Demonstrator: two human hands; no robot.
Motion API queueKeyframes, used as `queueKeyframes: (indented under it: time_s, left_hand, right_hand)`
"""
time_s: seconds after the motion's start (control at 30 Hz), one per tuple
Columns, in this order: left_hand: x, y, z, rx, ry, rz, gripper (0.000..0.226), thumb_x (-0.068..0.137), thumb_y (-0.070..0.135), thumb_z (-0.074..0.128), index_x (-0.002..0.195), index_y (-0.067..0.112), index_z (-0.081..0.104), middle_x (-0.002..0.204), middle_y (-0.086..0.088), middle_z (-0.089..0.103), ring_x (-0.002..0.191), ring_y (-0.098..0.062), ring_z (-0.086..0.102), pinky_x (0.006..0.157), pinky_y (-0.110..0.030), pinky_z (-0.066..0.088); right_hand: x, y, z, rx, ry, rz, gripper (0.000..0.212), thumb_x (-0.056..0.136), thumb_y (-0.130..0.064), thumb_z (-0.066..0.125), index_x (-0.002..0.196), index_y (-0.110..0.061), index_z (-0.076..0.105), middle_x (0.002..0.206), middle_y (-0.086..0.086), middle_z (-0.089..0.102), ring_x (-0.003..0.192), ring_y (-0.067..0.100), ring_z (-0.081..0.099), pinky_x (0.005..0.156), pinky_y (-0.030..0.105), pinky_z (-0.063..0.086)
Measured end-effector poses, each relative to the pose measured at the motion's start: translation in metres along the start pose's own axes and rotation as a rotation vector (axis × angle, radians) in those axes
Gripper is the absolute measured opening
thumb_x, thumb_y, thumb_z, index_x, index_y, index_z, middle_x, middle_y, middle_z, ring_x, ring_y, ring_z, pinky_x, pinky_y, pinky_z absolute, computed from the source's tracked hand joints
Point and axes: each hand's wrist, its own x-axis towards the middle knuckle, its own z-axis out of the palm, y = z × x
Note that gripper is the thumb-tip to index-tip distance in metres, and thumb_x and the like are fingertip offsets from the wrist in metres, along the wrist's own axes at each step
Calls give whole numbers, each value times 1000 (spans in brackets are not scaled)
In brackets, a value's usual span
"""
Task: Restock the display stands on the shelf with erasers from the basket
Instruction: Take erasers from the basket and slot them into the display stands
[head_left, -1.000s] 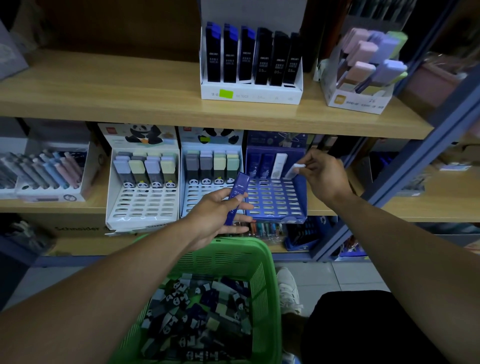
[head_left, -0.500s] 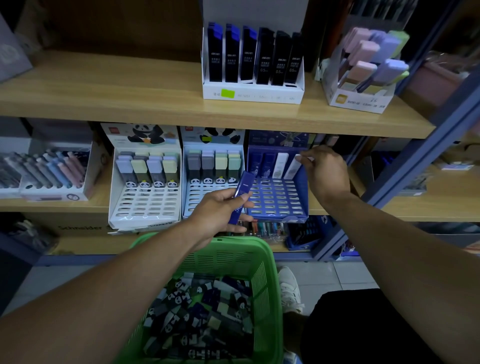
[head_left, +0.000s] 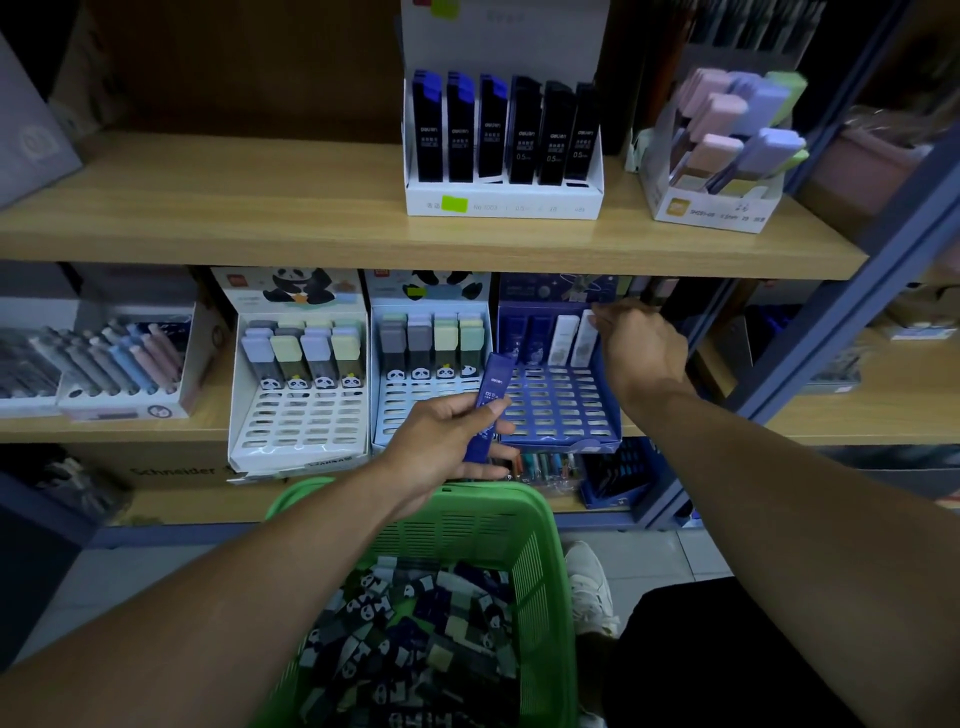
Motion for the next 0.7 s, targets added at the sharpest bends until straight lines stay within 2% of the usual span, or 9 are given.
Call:
queueKeyframes:
  time_s: [0.13, 0.27, 0.37, 0.43, 0.5, 0.53, 0.6, 0.7]
  left_hand:
    - [-1, -1, 0, -16, -10, -15, 27, 99, 22, 59, 123, 12, 67, 103, -10, 76, 89, -30, 75, 69, -35, 62]
    - [-1, -1, -1, -31, -12, -32, 27, 102, 19, 54, 124, 10, 64, 106, -12, 74, 90, -30, 75, 73, -37, 63]
    - [0, 0, -2, -38, -6, -35, 26, 103, 17, 51, 126, 8, 61, 109, -14, 73, 91, -29, 75, 76, -38, 62]
    - [1, 1, -2, -34, 4, -26, 25, 103, 16, 51, 124, 8, 61, 110, -13, 73, 92, -28, 75, 77, -37, 62]
    - [3, 2, -2, -26, 20, -13, 20, 103, 17, 51, 118, 8, 62, 111, -13, 72, 93, -28, 75, 78, -38, 62]
    - [4, 2, -1, -26, 29, -7, 17, 103, 17, 51, 114, 8, 61, 111, -14, 72, 93, -28, 74, 78, -38, 62]
    - [4, 3, 0, -34, 50, 9, 13, 103, 18, 51, 109, 9, 58, 110, -14, 72, 91, -29, 75, 78, -39, 63]
    - [4, 4, 2, 11, 89, 37, 17, 101, 20, 56, 112, 7, 56, 107, -12, 73, 90, -26, 75, 76, -43, 63]
  right_hand:
    - [-1, 1, 4, -20, -41, 18, 29, 106, -29, 43, 121, -17, 65, 118, 6, 69, 106, 29, 66, 82, 39, 53]
    - [-7, -3, -3, 6, 6, 17, 32, 105, -37, 44, 125, -21, 64, 121, 5, 67, 109, 29, 63, 81, 36, 46]
    - [-14, -14, -21, 151, 33, -94, 30, 104, -39, 48, 124, -28, 67, 120, 1, 62, 104, 24, 63, 79, 33, 48]
    - [-23, -31, -33, 429, -126, -160, 27, 102, -41, 52, 117, -27, 70, 107, -9, 65, 92, 14, 65, 70, 26, 47]
    - [-36, -49, -37, 742, -354, -174, 24, 100, -40, 58, 108, -24, 73, 93, -15, 69, 78, 8, 67, 69, 22, 46]
    - [-42, -56, -37, 819, -427, -190, 22, 99, -38, 60, 106, -23, 73, 90, -14, 71, 73, 7, 68, 69, 22, 49]
    - [-48, -62, -35, 870, -498, -221, 18, 96, -34, 64, 108, -23, 71, 88, -8, 74, 71, 7, 69, 66, 21, 53]
    - [-49, -63, -33, 948, -502, -195, 20, 93, -22, 70, 113, -18, 68, 80, -1, 74, 73, 11, 71, 72, 31, 60]
